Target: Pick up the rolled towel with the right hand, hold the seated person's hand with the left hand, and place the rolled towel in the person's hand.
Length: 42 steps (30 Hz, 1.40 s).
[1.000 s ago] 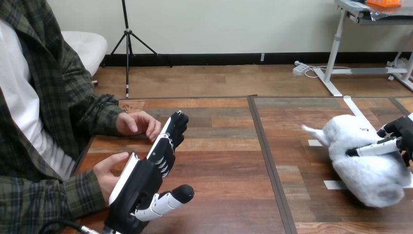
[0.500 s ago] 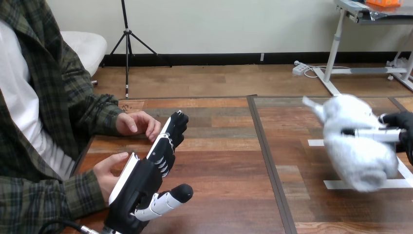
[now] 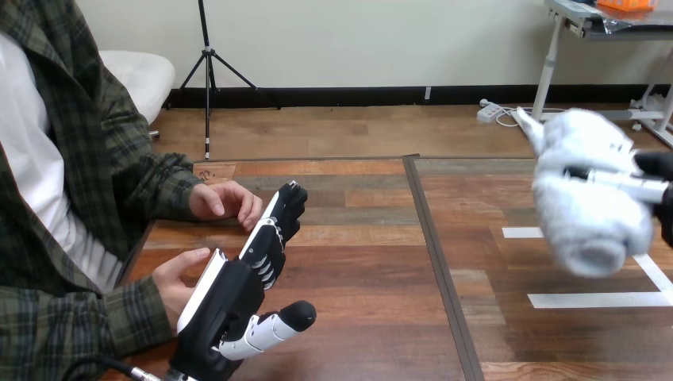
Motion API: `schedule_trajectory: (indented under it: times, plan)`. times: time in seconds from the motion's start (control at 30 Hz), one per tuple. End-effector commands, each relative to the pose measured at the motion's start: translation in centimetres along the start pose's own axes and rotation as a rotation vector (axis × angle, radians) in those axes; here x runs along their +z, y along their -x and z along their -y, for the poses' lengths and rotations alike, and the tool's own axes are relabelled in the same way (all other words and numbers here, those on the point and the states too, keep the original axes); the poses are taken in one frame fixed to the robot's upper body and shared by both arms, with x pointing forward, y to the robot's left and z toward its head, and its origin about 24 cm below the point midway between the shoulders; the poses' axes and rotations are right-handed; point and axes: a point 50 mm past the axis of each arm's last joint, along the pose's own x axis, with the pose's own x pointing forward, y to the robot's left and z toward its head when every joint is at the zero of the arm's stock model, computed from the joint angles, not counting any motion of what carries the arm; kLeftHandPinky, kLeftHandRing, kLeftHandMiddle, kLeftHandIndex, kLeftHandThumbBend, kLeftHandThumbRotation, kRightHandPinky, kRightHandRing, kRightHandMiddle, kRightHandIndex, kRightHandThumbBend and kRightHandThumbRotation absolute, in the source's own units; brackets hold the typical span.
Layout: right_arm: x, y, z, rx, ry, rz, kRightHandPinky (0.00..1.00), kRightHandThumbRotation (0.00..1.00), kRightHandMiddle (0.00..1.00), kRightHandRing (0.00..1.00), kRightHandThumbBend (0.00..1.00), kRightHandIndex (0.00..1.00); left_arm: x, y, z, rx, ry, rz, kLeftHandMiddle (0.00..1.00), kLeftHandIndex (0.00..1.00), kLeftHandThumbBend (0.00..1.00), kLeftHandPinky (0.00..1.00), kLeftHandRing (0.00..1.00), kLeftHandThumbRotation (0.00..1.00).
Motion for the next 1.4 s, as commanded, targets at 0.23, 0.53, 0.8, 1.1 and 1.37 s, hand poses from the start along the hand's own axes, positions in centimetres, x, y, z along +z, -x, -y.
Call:
schedule_trajectory:
  times: [0.23, 0.53, 0.8, 1.1, 1.37]
  plan:
    - [3.4, 0.3, 0.2, 0.037, -0.170, 0.250, 0.02, 0.00, 0.10, 0.06, 0.59, 0.10, 1.3, -1.3, -0.5, -0.015, -0.026, 0.081, 1.00, 1.00, 1.00, 1.00, 1.00, 0.65]
    - [3.5, 0.9, 0.1, 0.060, -0.210, 0.309, 0.02, 0.00, 0.10, 0.06, 0.58, 0.10, 1.5, -1.0, -0.8, -0.005, -0.058, 0.078, 1.00, 1.00, 1.00, 1.00, 1.00, 0.66]
    - [3.7, 1.7, -0.3, 0.081, -0.220, 0.357, 0.02, 0.00, 0.10, 0.06, 0.57, 0.10, 2.2, -0.9, -1.5, 0.003, -0.167, 0.092, 1.00, 1.00, 1.00, 1.00, 1.00, 0.67]
    - [4.0, 2.4, -0.7, 0.120, -0.220, 0.407, 0.01, 0.00, 0.10, 0.05, 0.54, 0.09, 3.4, -0.6, -2.6, 0.011, -0.327, 0.098, 1.00, 1.00, 1.00, 1.00, 1.00, 0.63]
    - [4.2, 3.0, -1.1, 0.138, -0.228, 0.436, 0.01, 0.00, 0.10, 0.06, 0.55, 0.09, 4.7, -0.2, -3.7, 0.030, -0.548, 0.100, 1.00, 1.00, 1.00, 1.00, 1.00, 0.66]
